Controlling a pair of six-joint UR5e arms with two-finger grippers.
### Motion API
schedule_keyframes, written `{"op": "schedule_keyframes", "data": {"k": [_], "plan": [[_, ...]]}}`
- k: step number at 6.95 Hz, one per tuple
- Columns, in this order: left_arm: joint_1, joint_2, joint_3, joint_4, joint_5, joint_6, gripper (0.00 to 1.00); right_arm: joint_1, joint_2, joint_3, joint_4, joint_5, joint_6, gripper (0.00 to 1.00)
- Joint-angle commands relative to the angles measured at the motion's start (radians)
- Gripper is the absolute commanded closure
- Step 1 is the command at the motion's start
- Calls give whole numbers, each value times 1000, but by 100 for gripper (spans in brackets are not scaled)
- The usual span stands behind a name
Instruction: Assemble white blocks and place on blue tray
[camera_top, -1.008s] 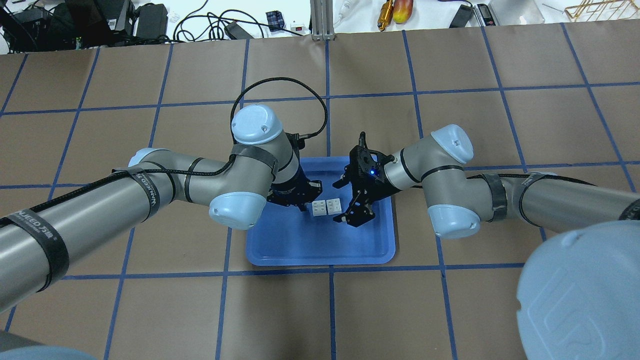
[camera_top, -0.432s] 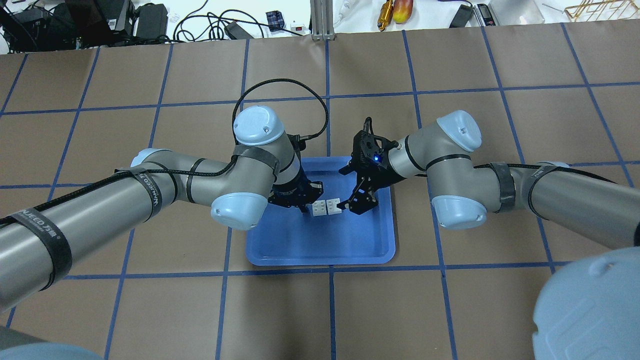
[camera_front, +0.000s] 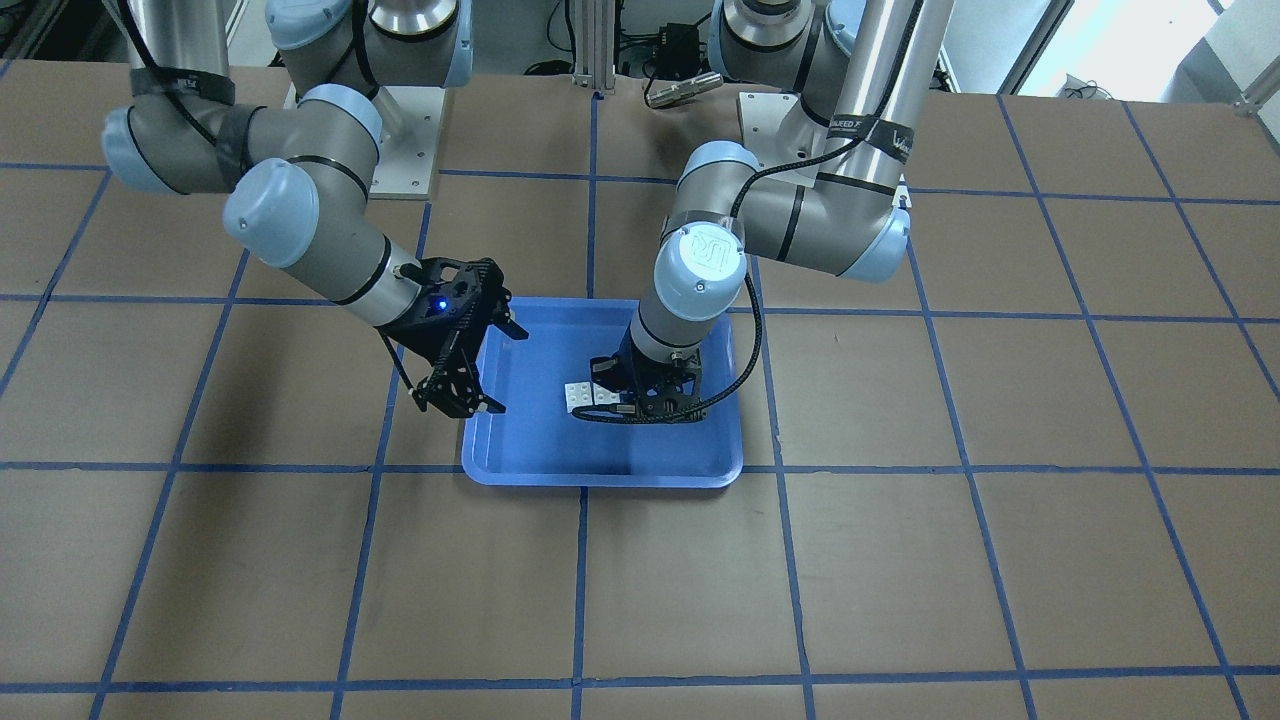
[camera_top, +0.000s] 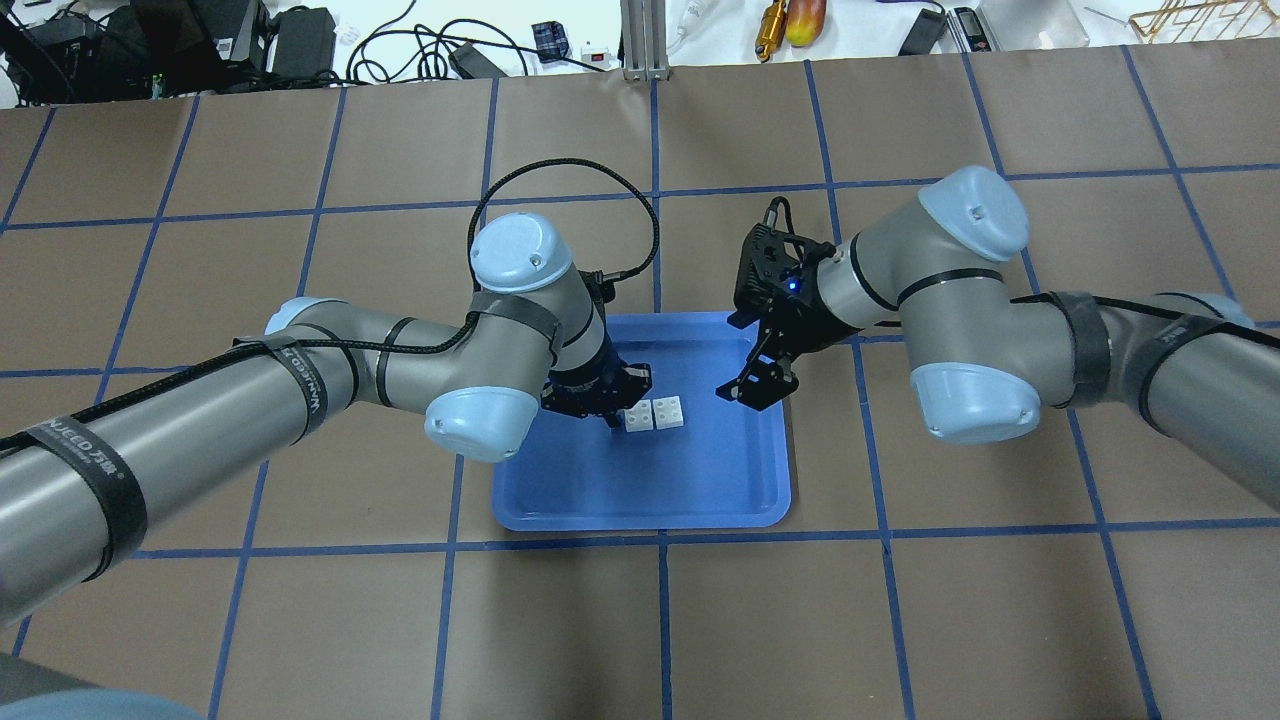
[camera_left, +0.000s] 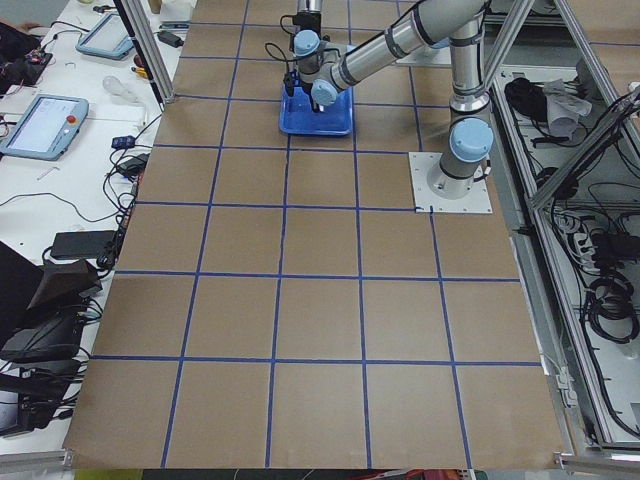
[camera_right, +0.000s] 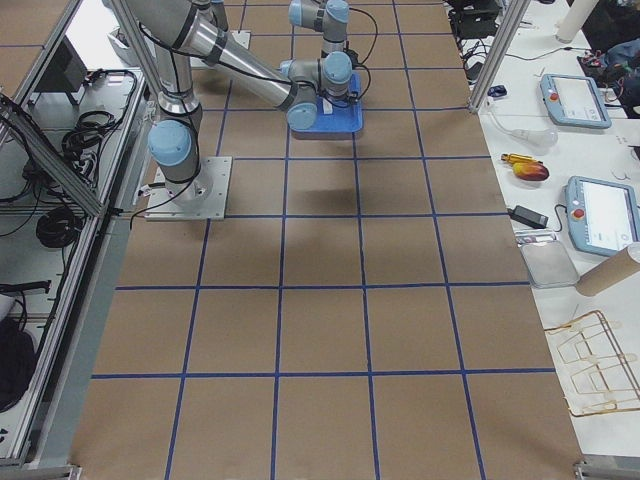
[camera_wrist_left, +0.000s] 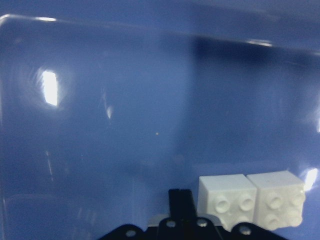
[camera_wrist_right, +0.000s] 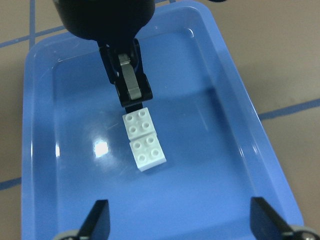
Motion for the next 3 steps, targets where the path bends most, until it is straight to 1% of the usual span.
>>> {"op": "schedule_keyframes", "data": {"k": [1,2,3], "plan": [[-4,3,1,0,-21,-9,96,-20,-114,-111,277,-127,65,0],[-5,3,1,0,-21,-9,96,-22,-125,-198,389,-211,131,0],[-11,3,1,0,-21,-10,96,-19,-125,-299,457,-220,186,0]]}}
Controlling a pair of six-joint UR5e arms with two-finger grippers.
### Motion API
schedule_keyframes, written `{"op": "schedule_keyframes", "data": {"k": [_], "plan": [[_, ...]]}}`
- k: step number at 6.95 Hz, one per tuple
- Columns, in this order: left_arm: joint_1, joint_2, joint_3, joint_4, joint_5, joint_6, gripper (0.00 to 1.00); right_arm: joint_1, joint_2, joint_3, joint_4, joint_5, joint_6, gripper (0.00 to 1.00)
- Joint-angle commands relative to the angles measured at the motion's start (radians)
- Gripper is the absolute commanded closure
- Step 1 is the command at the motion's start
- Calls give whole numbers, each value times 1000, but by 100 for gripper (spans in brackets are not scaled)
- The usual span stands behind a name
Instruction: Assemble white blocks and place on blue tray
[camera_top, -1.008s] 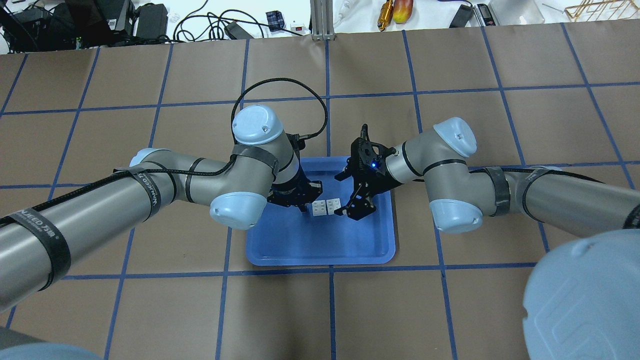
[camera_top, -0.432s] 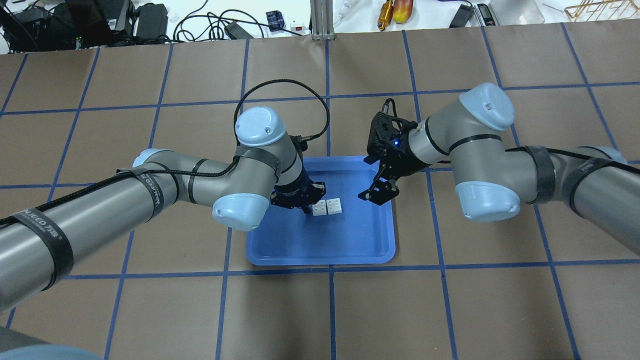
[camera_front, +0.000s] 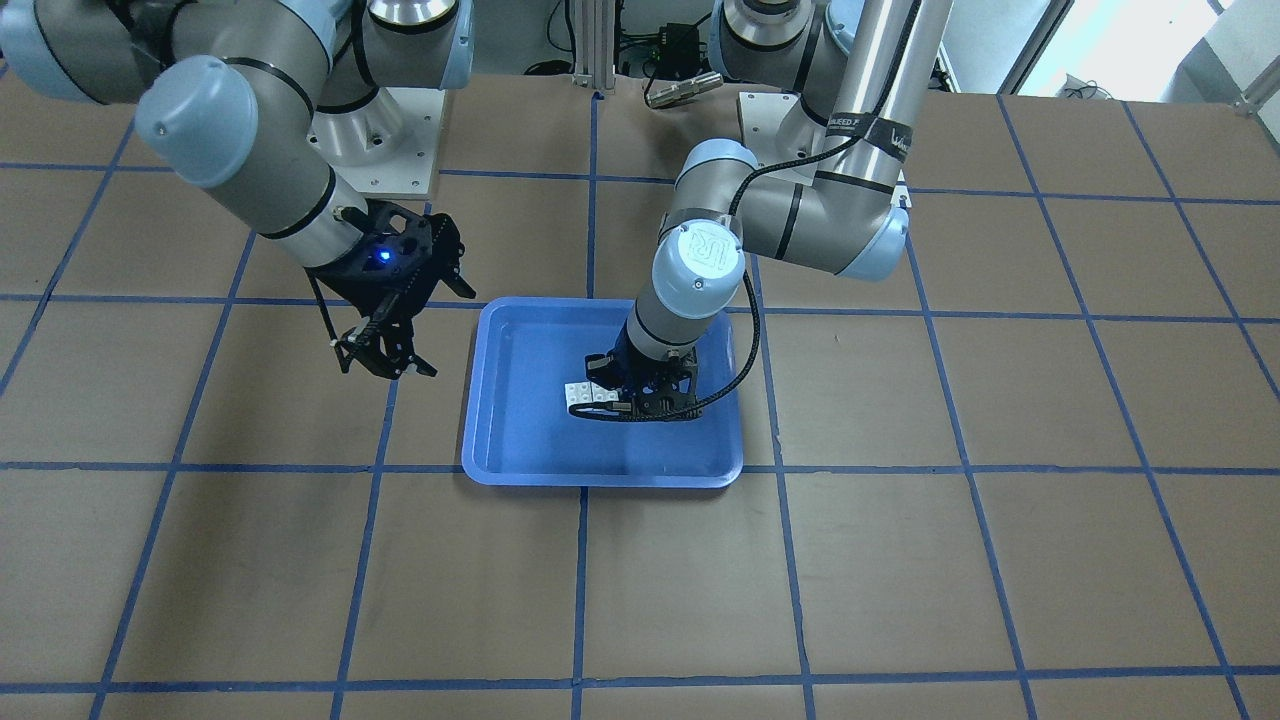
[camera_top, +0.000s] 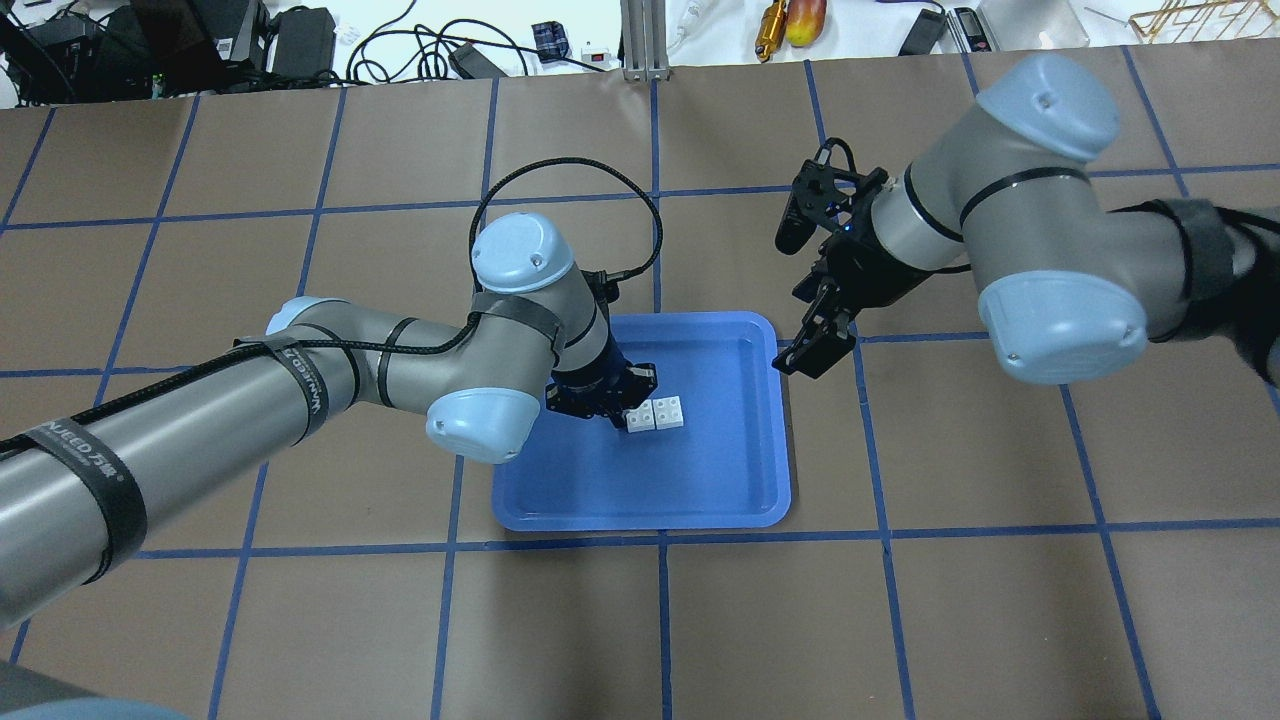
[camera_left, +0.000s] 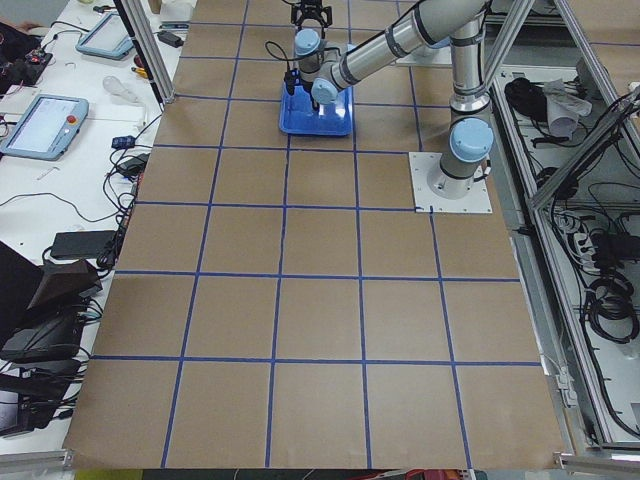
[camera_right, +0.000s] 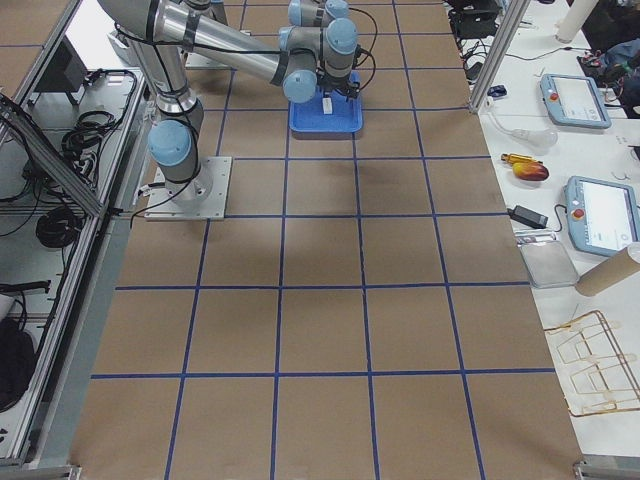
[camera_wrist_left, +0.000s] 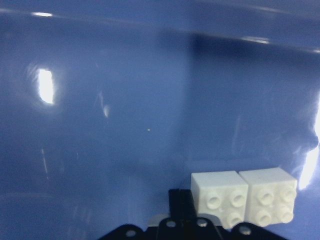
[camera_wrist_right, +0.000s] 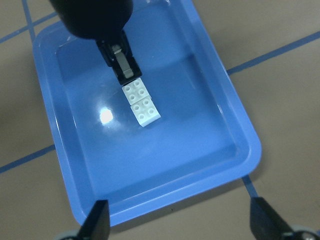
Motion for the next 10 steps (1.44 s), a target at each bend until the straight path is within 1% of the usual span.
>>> {"op": "schedule_keyframes", "data": {"k": [1,2,3,4,5,6,7,9,10], "plan": [[-10,2,0,1,-2,-2,96,1,-8,-212,200,-45,198,0],[-8,2,0,0,-2,0,96,2,-8,-270,247,-47,263,0],[-8,11,0,6,-2,7,96,2,-11,-301,285,-48,371,0],[2,22,11,9,-4,13,95,4,-15,-318,289,-108,514,0],[16,39,49,-1,5,20,94,10,-20,-354,292,-207,643,0],[34,59,115,-55,9,21,91,15,-26,-378,310,-261,822,0],[74,85,197,-177,12,79,90,16,-35,-386,324,-313,959,0],[145,147,396,-479,119,259,90,19,-55,-375,347,-332,1053,0],[215,175,464,-594,175,400,90,21,-60,-372,327,-328,1104,0]]}}
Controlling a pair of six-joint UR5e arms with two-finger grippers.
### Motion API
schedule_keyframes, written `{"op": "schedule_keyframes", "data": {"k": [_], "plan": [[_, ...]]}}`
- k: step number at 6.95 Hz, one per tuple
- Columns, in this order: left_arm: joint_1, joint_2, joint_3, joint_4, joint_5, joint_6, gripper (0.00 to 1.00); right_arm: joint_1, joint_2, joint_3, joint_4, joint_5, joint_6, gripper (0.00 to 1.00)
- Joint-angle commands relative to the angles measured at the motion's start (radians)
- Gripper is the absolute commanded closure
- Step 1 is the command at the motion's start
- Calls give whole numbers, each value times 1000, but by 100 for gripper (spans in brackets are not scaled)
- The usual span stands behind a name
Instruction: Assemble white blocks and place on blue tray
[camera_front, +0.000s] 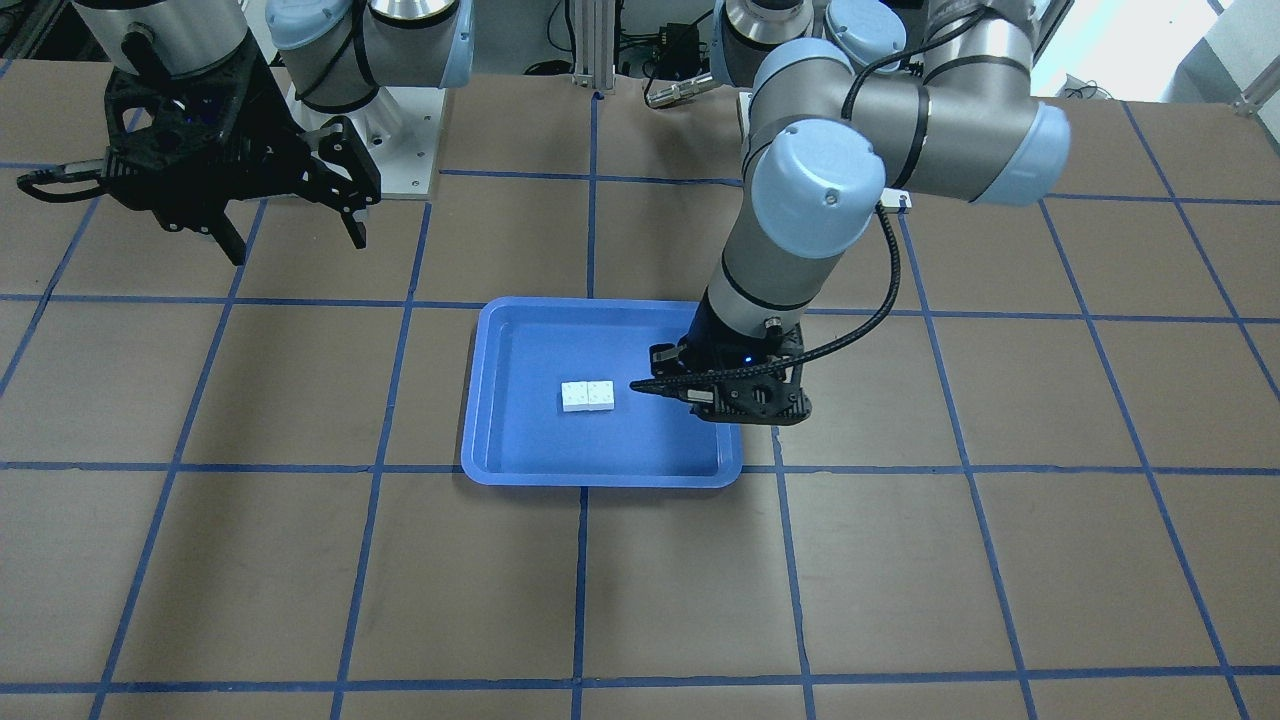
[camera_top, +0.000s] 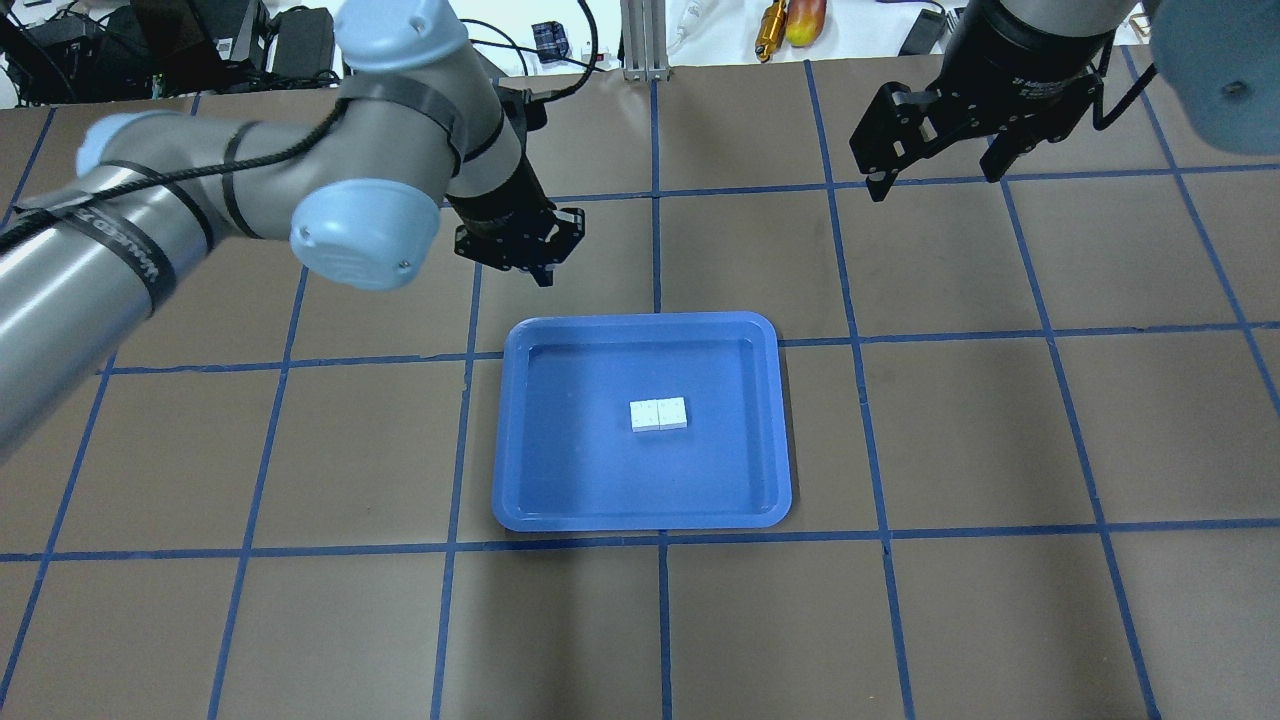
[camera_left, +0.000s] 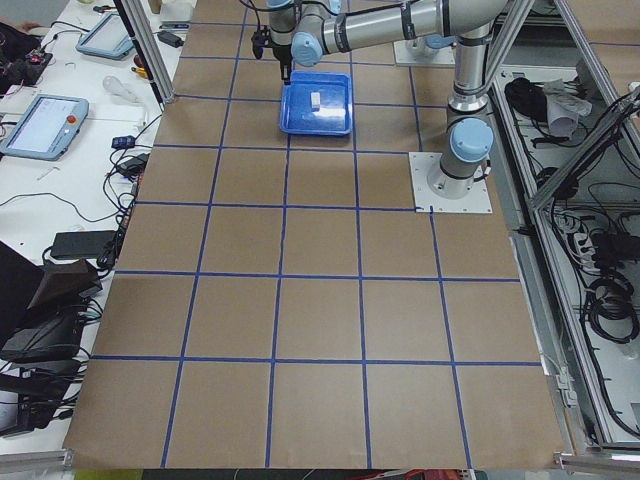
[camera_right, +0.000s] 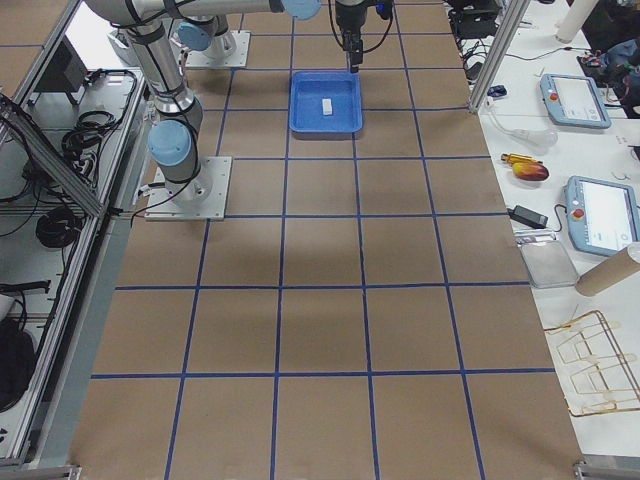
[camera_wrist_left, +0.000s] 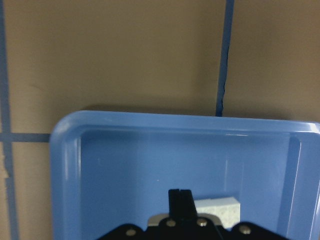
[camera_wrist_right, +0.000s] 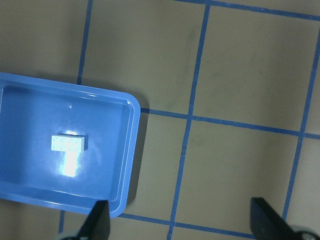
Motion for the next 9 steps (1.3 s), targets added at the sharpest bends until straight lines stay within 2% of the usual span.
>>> {"op": "schedule_keyframes", "data": {"k": [1,2,3,4,8,9], "plan": [[133,85,116,-208,68,213,86,2,-16,7,-27,-38,134,0],[152,148,114,-216,72,221,59,2,-19,21,-53,-73,142,0],[156,206,113,-252,72,210,20,2,-19,38,-94,-76,133,0],[157,254,107,-257,74,218,0,2,-19,40,-104,-76,145,0],[183,291,62,-282,72,226,0,2,-17,32,-105,-75,142,0],[209,300,74,-282,118,227,0,2,-16,31,-107,-75,141,0]]}}
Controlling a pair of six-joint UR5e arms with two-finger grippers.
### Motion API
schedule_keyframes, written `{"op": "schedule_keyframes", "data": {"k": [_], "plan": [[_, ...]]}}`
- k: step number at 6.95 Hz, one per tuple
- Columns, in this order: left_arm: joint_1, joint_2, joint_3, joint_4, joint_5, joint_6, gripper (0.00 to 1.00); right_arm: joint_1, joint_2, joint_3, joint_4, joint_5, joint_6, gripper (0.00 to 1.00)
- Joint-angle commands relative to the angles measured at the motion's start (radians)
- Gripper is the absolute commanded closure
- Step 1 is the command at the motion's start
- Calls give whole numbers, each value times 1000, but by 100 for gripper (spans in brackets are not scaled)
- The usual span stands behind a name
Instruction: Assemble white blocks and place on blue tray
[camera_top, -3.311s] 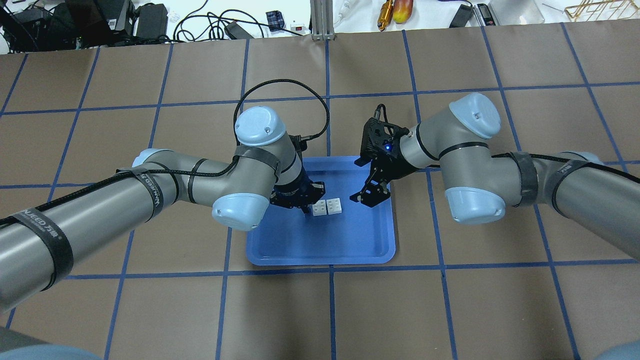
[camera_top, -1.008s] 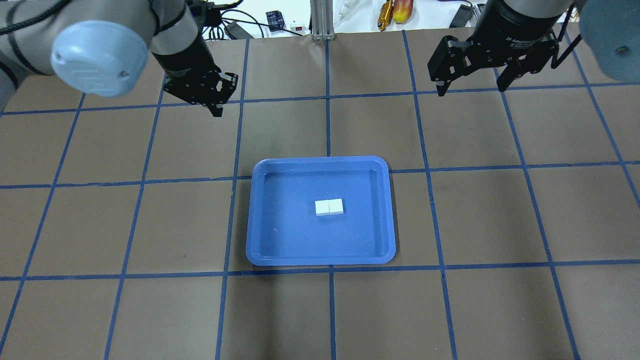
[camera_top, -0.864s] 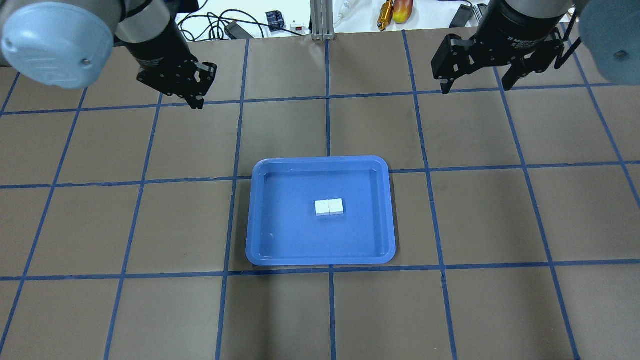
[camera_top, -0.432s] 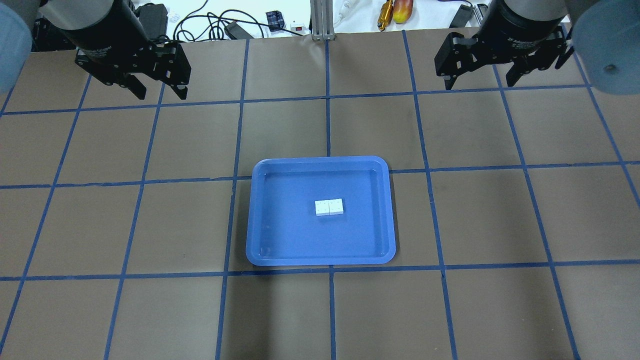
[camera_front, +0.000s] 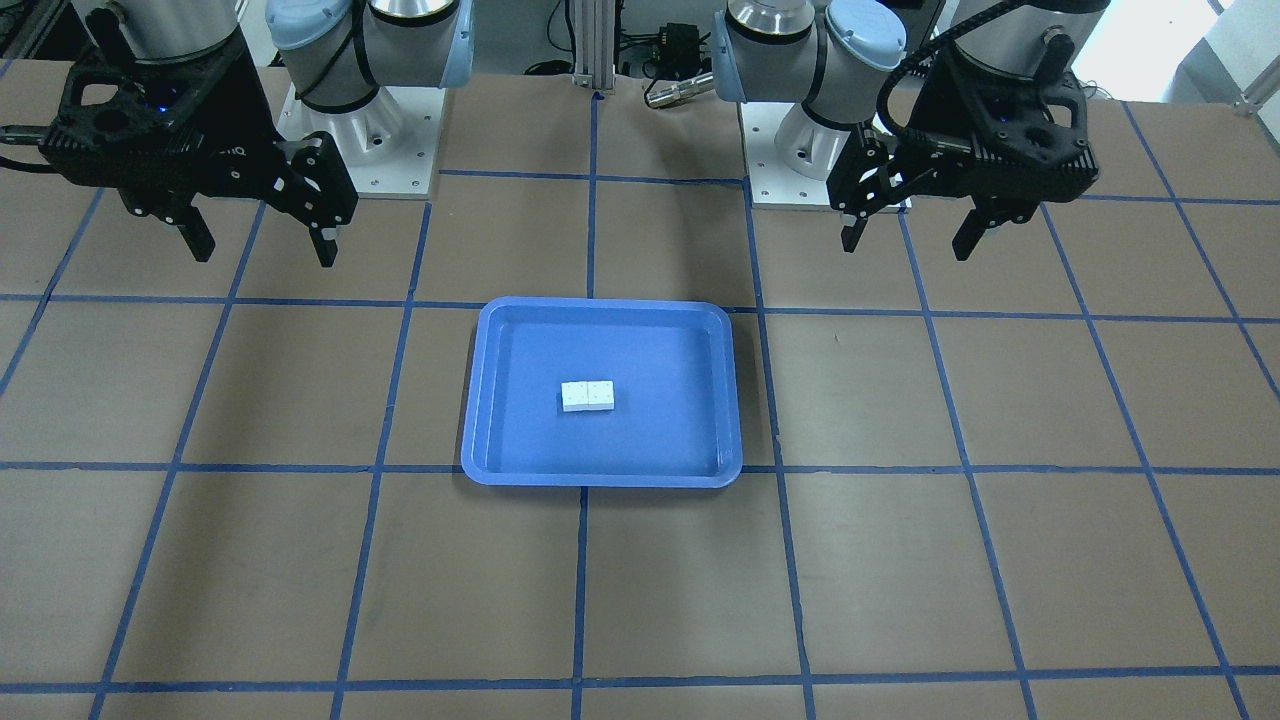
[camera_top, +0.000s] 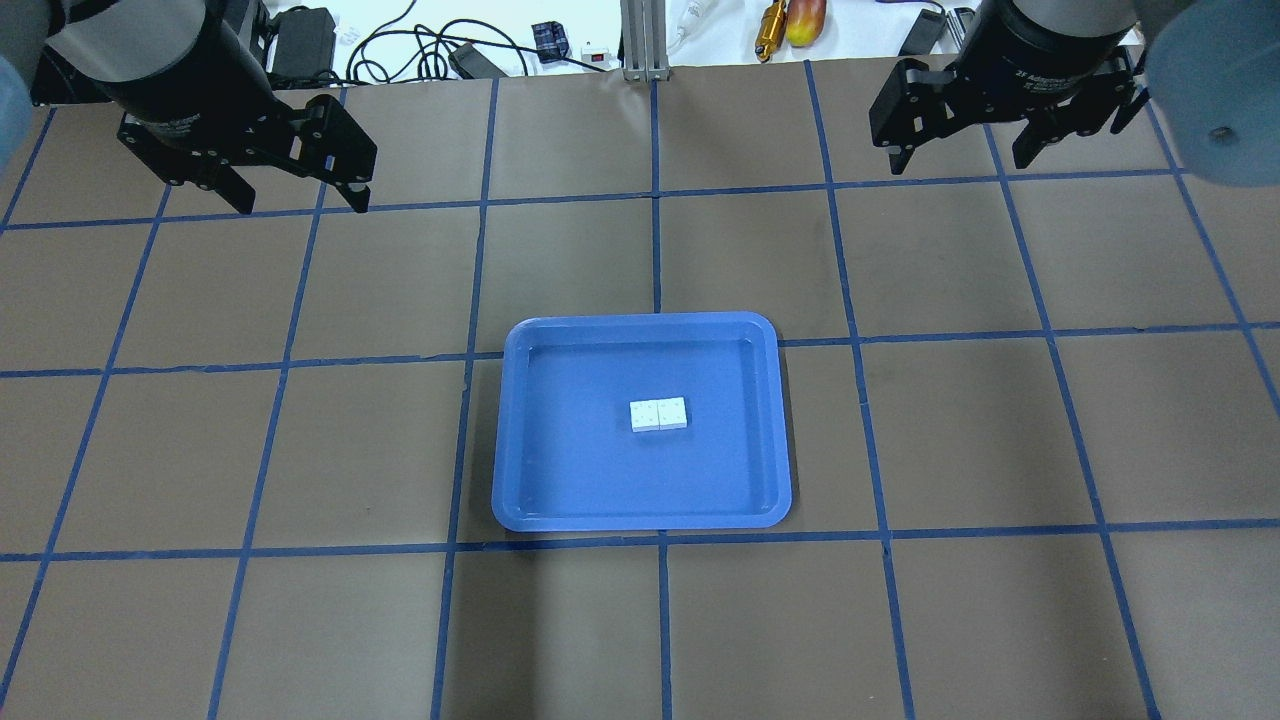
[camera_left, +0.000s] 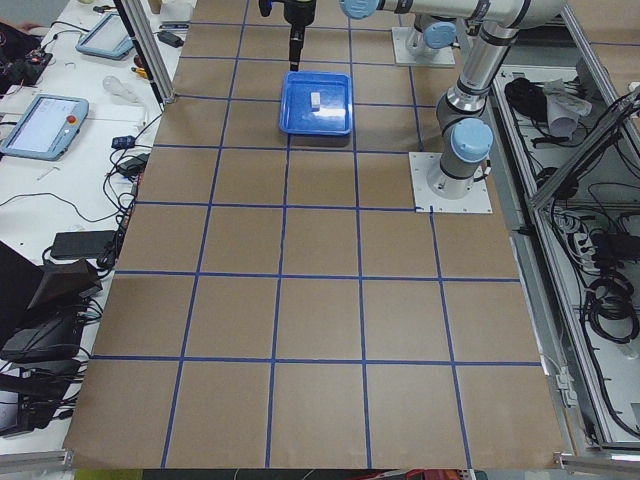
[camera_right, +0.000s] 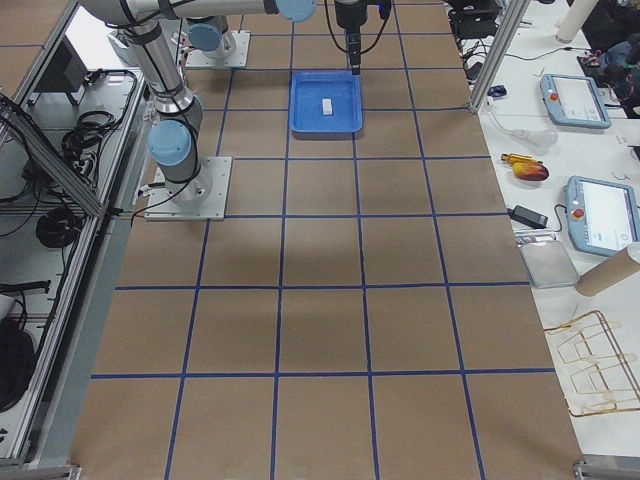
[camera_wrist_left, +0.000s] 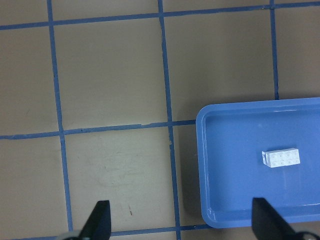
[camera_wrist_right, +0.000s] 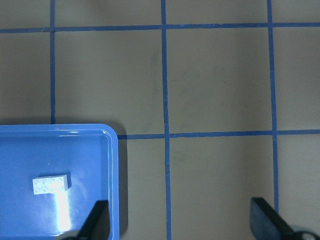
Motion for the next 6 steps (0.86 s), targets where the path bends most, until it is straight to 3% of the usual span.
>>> {"op": "schedule_keyframes", "data": {"k": [1,6], "plan": [[42,-2,7,-7,31,0,0,0,2,-5,0,0,-5,0],[14,-9,-1,4,28,-12,0,0,16,-37,6,0,1,0]]}}
